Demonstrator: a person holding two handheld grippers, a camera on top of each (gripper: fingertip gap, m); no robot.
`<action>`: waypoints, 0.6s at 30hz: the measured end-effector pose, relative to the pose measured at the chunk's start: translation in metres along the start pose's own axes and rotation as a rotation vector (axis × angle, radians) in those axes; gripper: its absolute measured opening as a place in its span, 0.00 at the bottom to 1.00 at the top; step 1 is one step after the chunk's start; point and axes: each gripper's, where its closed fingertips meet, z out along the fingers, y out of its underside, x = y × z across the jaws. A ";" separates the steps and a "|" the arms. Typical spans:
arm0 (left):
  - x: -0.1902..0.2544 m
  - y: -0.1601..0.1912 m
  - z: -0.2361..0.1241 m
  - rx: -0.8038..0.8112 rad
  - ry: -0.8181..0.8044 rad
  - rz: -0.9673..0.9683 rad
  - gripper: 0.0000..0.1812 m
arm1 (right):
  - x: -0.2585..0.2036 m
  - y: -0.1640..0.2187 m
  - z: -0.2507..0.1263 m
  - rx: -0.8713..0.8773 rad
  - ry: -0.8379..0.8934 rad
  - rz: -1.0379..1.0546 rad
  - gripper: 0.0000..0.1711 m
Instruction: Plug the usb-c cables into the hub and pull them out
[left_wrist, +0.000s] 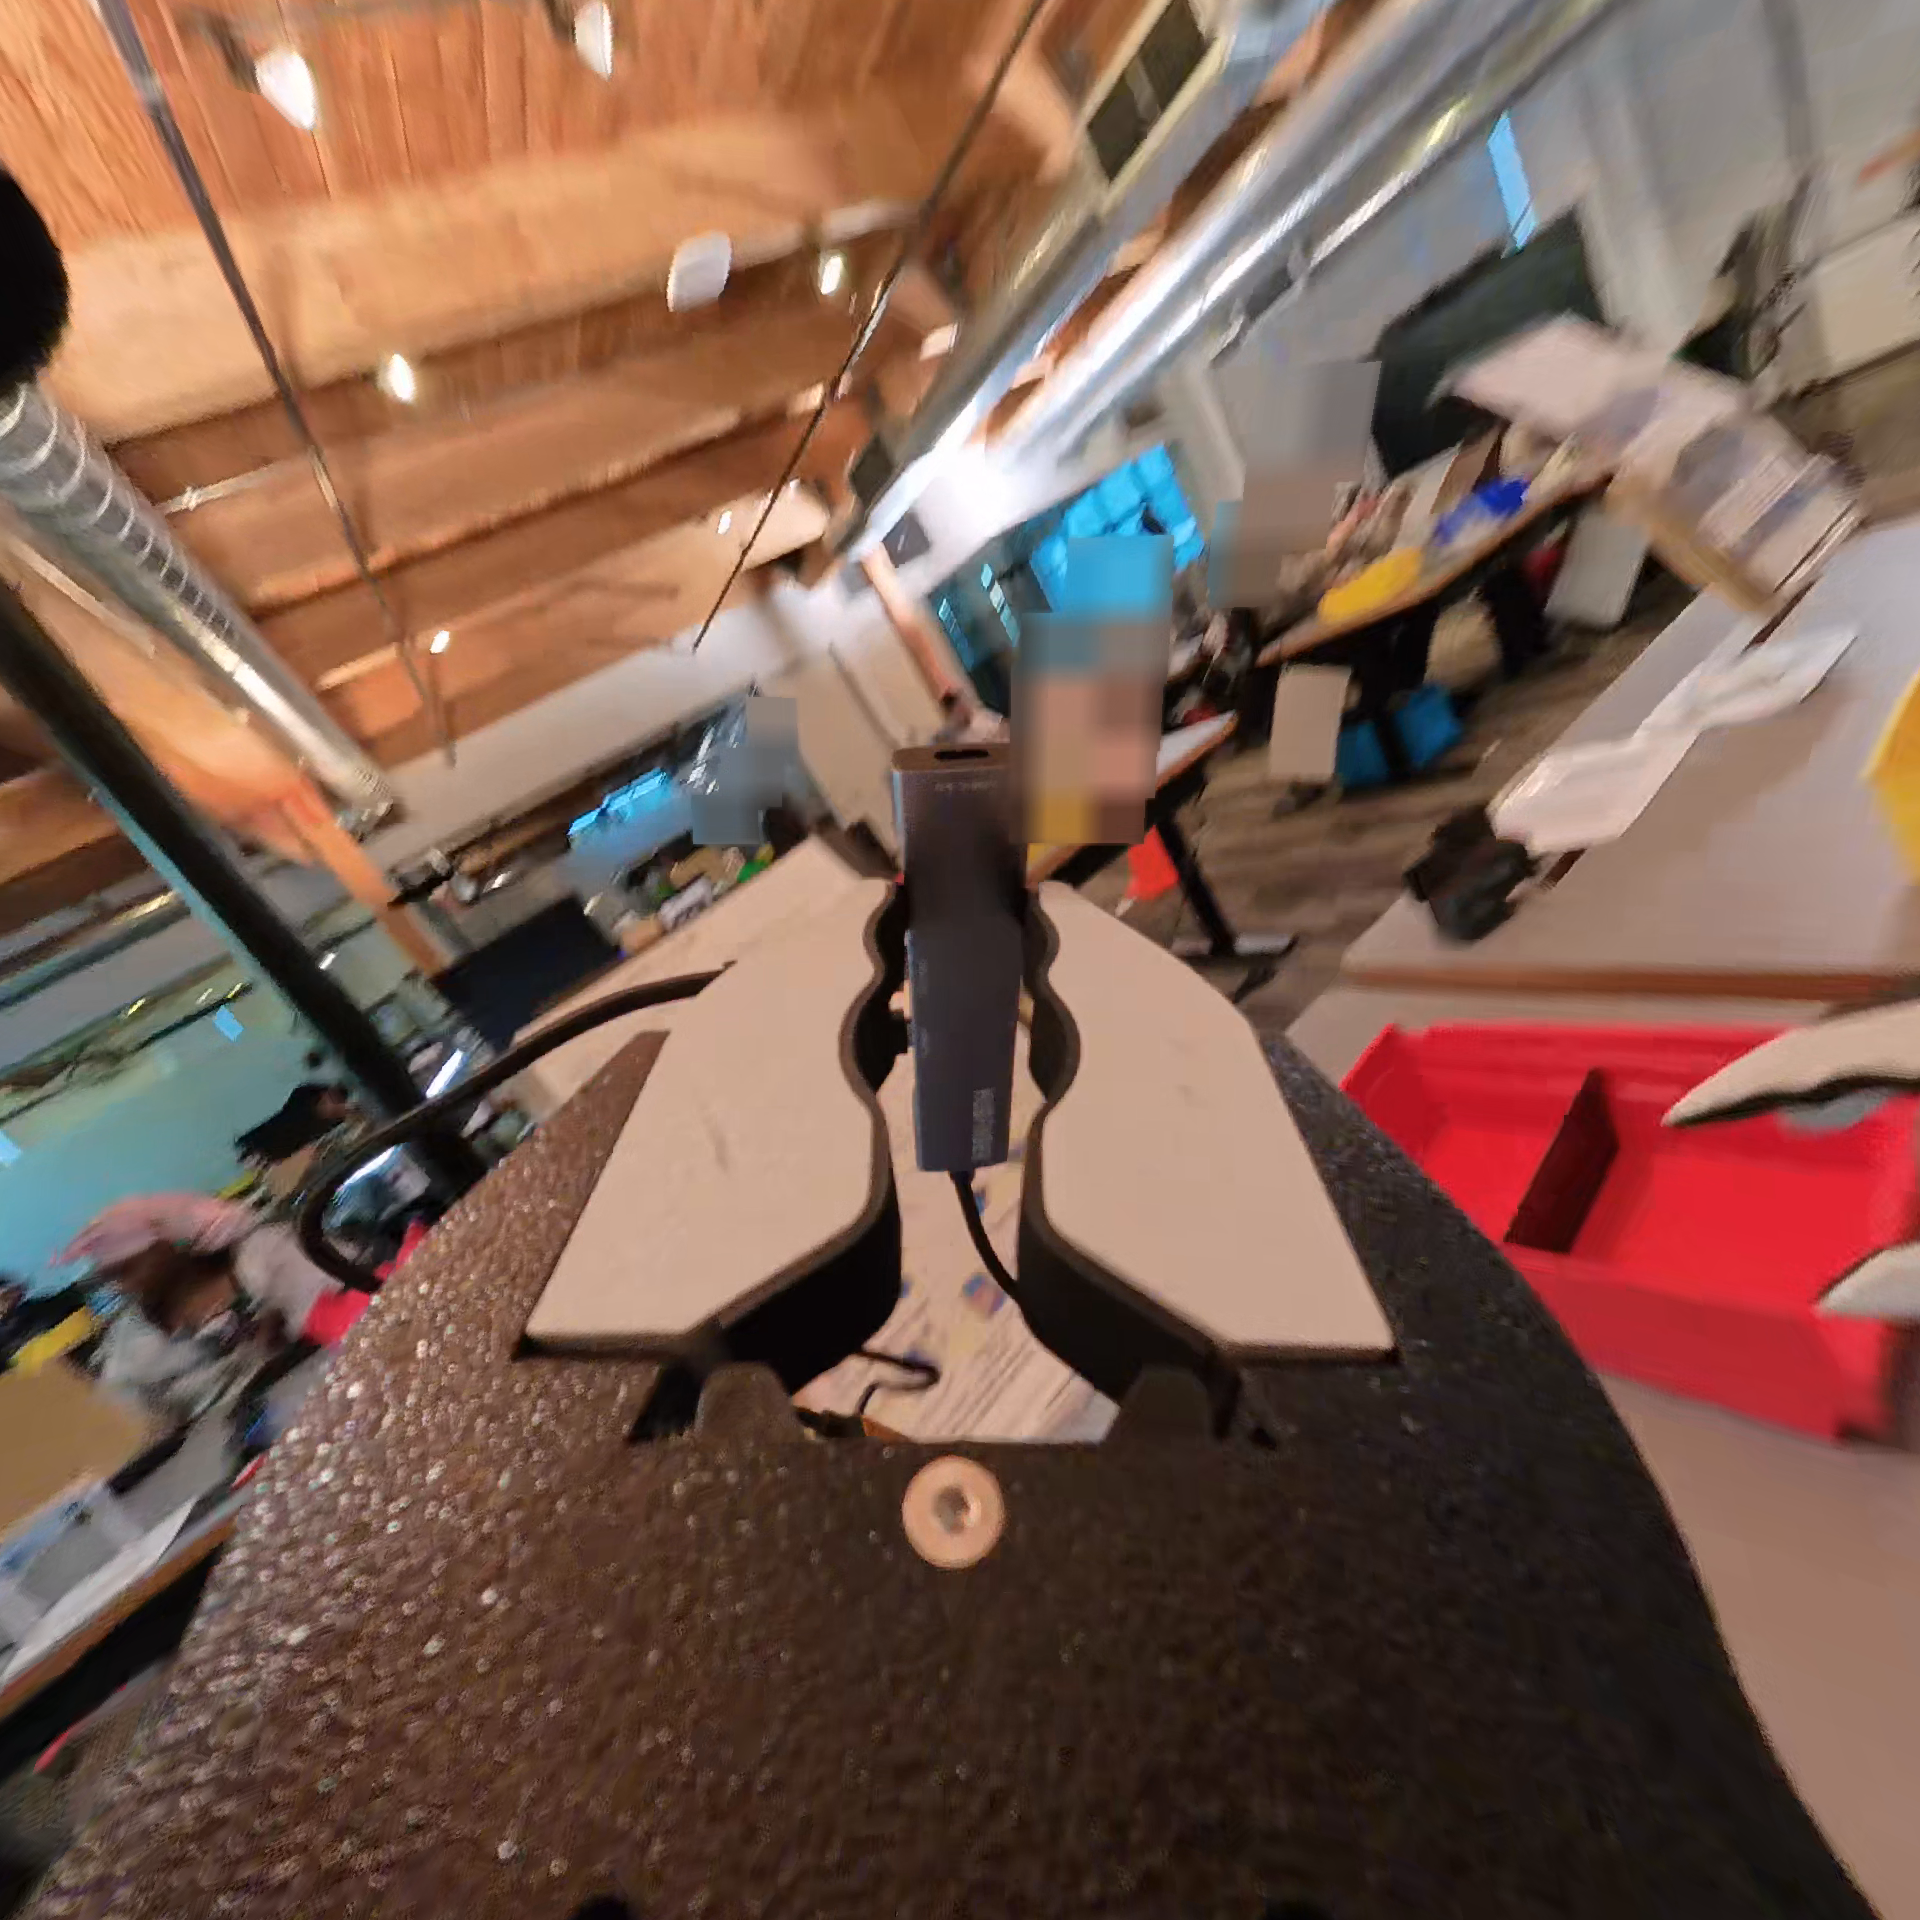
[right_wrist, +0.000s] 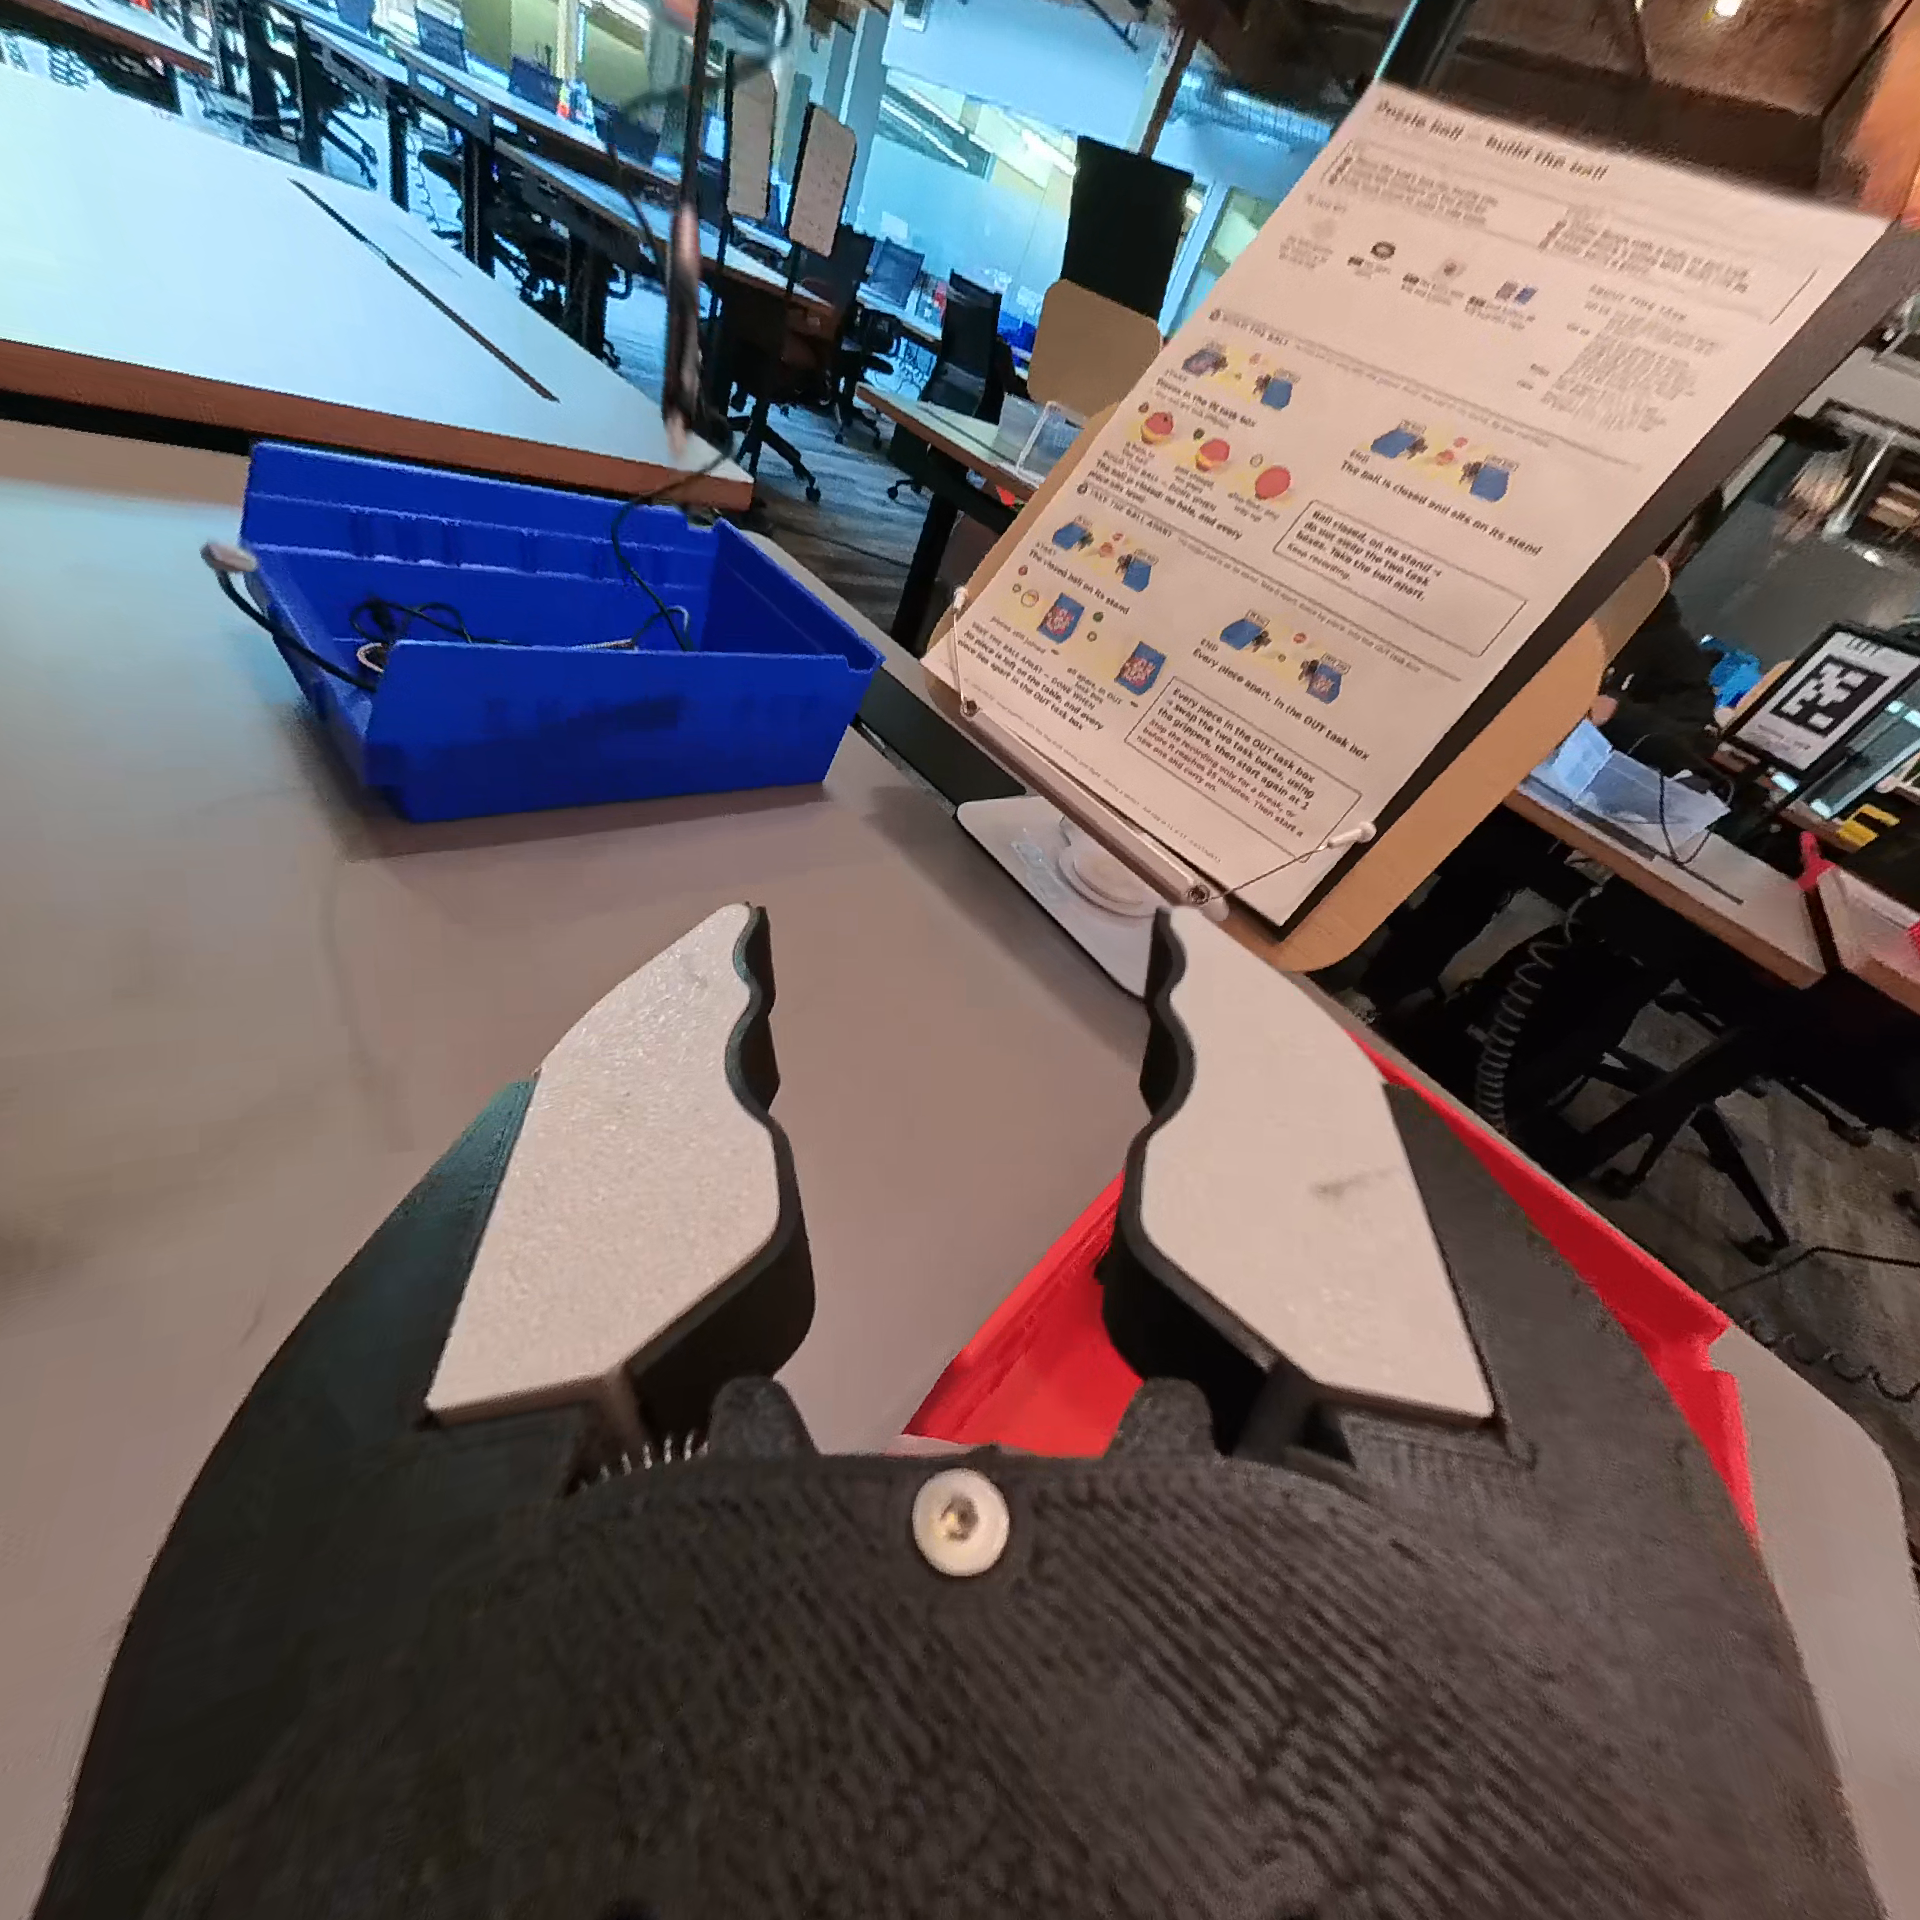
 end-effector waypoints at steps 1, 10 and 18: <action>0.005 -0.023 -0.001 0.049 0.022 -0.012 0.11 | 0.000 -0.003 -0.002 0.009 0.005 -0.009 0.40; 0.042 -0.138 -0.014 0.287 0.188 -0.069 0.11 | 0.004 -0.024 -0.017 0.081 0.032 -0.025 0.39; 0.143 0.002 -0.023 0.059 0.440 -0.076 0.11 | -0.020 -0.064 -0.033 0.330 -0.128 0.060 0.41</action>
